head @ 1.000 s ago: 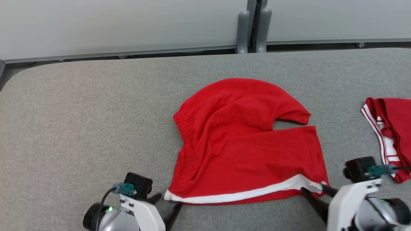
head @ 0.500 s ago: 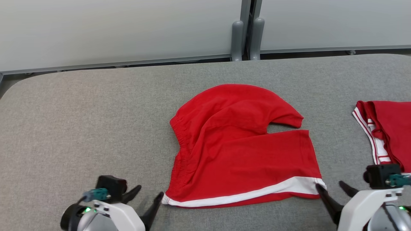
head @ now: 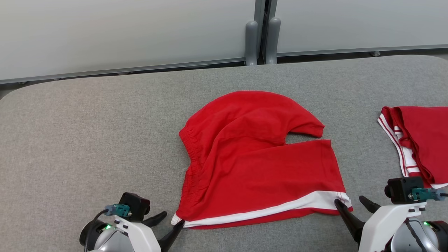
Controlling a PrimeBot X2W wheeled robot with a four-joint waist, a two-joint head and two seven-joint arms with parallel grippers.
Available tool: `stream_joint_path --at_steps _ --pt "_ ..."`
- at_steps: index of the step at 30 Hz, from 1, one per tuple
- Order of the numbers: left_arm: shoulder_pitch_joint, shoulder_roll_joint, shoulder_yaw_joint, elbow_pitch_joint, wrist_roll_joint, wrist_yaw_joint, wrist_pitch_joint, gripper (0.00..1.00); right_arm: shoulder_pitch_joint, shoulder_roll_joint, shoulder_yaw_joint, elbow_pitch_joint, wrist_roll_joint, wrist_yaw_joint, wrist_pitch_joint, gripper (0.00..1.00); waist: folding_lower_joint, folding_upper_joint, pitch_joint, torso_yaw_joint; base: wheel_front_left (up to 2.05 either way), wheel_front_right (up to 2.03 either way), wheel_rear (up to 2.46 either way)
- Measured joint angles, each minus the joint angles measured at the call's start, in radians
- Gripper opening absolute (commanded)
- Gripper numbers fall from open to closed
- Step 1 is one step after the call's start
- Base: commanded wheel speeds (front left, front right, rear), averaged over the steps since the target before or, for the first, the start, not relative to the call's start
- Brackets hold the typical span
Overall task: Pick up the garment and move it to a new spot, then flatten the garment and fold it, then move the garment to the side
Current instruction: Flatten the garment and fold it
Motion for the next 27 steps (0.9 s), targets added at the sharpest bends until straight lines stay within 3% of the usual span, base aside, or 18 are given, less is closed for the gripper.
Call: stream_joint_path --at_steps 3,4,6,7,12,17,19,21,27 --pt "-0.001 -0.008 0.005 0.022 -0.026 -0.026 -0.007 0.77 -0.002 -0.001 0.001 0.008 0.006 0.000 -0.002 1.00 0.0000 0.0000 0.001 0.001 0.00 0.00 0.00" --pt "-0.001 -0.007 0.007 0.027 -0.028 -0.029 -0.010 0.71 -0.003 -0.002 0.001 0.010 0.006 0.000 -0.003 1.00 0.0000 0.0000 0.002 0.001 0.00 0.00 0.00" --pt "-0.002 -0.003 0.008 0.037 -0.029 -0.040 -0.016 0.48 -0.003 -0.007 -0.002 0.012 0.006 0.000 -0.004 1.00 0.0000 0.0000 0.003 0.005 0.00 0.00 0.00" --pt "-0.003 -0.004 0.007 0.043 -0.032 -0.047 -0.016 0.45 -0.004 -0.009 -0.003 0.014 0.007 0.000 -0.007 1.00 0.0000 0.0000 0.004 0.006 0.00 0.00 0.00" --pt "-0.017 -0.031 -0.004 0.079 -0.044 -0.073 -0.017 0.53 -0.016 -0.013 0.003 0.021 0.014 0.000 -0.012 1.00 0.0000 0.0000 0.007 0.010 0.00 0.00 0.00" --pt "-0.035 -0.049 -0.009 0.111 -0.045 -0.084 -0.021 0.44 -0.022 -0.020 0.005 0.027 0.016 0.000 -0.014 1.00 0.0000 0.0000 0.010 0.010 0.00 0.00 0.00" --pt "-0.036 -0.054 -0.010 0.119 -0.045 -0.088 -0.024 0.30 -0.025 -0.020 0.006 0.029 0.016 0.000 -0.020 1.00 0.0000 0.0000 0.011 0.008 0.00 0.00 0.00" --pt "-0.037 -0.060 -0.011 0.122 -0.046 -0.089 -0.025 0.02 -0.025 -0.021 0.005 0.031 0.017 0.000 -0.020 1.00 0.0000 0.0000 0.012 0.008 0.00 0.00 0.00" --pt "-0.037 -0.059 -0.014 0.116 -0.049 -0.088 -0.025 0.00 -0.024 -0.024 0.001 0.039 0.023 0.000 -0.020 1.00 0.0001 0.0000 0.013 0.007 0.00 0.00 0.00"
